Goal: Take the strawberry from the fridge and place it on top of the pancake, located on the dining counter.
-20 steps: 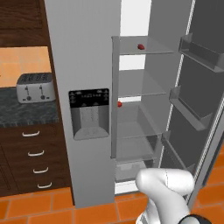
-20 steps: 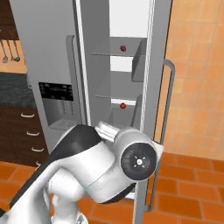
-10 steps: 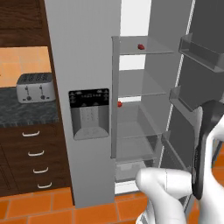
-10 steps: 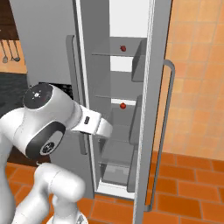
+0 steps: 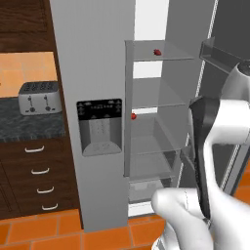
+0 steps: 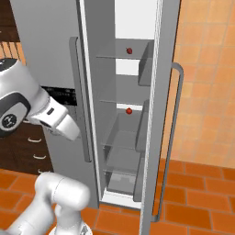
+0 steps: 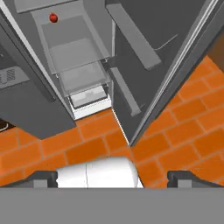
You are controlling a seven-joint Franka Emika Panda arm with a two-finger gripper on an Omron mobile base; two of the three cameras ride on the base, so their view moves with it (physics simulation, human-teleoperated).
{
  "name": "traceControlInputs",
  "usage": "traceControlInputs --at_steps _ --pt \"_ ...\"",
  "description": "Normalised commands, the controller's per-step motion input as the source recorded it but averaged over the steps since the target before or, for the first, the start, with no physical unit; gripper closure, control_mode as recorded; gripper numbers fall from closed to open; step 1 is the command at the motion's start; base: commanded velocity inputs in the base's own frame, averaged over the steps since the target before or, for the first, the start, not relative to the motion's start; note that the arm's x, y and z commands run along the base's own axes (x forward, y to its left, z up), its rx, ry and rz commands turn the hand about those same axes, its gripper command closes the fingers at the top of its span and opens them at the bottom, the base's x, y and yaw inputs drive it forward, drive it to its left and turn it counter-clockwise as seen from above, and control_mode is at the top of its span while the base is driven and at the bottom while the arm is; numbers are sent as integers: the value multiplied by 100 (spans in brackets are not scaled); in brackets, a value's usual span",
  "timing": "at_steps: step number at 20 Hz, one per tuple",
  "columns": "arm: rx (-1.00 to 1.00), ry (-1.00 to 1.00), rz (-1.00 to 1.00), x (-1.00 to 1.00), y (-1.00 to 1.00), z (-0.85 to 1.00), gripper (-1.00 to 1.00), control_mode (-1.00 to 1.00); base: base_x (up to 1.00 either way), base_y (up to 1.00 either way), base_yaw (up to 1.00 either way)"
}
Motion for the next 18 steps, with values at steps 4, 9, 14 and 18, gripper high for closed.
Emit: traceControlInputs --at_steps 4,9,14,18 --pt "9 -28 13 -29 40 0 -100 -100 0 0 0" --pt "-1 -19 29 -28 6 0 -100 -100 0 0 0" --pt "-6 -9 10 -5 15 0 -100 -100 0 0 0" --pt "0 -5 -5 5 7 0 -100 -100 0 0 0"
